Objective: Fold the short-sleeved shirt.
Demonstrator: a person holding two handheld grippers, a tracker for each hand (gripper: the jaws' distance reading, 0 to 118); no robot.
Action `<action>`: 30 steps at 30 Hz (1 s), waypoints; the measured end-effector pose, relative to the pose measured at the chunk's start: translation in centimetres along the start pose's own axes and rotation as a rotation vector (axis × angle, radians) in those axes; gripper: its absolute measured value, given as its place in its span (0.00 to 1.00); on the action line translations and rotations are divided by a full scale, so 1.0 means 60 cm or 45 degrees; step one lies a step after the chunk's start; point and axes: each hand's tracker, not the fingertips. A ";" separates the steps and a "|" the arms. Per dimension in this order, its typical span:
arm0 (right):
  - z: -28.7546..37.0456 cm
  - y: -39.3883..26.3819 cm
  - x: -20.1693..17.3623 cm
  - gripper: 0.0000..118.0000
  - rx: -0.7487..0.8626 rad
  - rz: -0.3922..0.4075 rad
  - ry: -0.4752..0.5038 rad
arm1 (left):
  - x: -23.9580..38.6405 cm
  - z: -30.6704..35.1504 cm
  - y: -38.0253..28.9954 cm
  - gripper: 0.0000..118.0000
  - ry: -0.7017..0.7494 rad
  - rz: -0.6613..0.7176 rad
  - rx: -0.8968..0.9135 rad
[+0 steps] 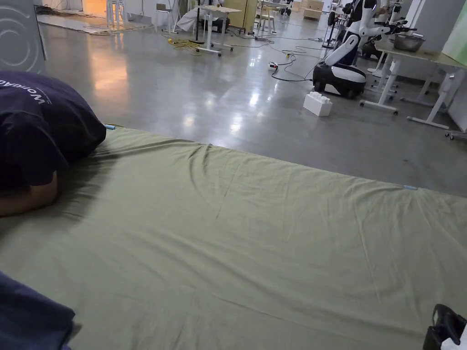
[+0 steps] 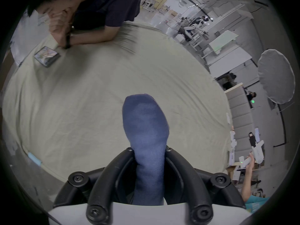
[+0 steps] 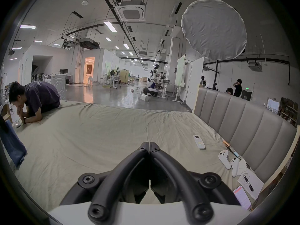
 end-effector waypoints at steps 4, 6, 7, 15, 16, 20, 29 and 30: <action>-0.003 -0.009 -0.012 0.00 -0.013 -0.014 0.026 | 0.012 -0.030 -0.012 0.19 0.227 -0.017 -0.013; -0.004 -0.012 -0.018 0.00 -0.020 -0.021 0.039 | 0.002 -0.049 -0.012 0.25 0.290 -0.011 0.000; -0.004 -0.013 -0.021 0.00 -0.026 -0.021 0.051 | 0.003 -0.058 -0.015 0.35 0.331 -0.005 0.007; -0.004 -0.017 -0.020 0.00 -0.031 -0.028 0.074 | -0.009 -0.109 -0.029 0.52 0.762 -0.181 0.023; -0.004 -0.019 -0.017 0.00 -0.030 -0.027 0.073 | -0.006 -0.110 -0.032 0.52 0.764 -0.200 0.042; 0.000 -0.023 -0.007 0.00 -0.031 -0.031 0.068 | 0.031 -0.119 -0.059 0.52 0.896 -0.304 0.129; 0.007 -0.042 -0.001 0.00 -0.045 -0.059 0.074 | 0.202 -0.190 -0.183 0.52 0.654 -0.484 0.556; 0.008 -0.043 -0.002 0.00 -0.044 -0.059 0.077 | 0.230 -0.196 -0.195 0.52 0.620 -0.501 0.643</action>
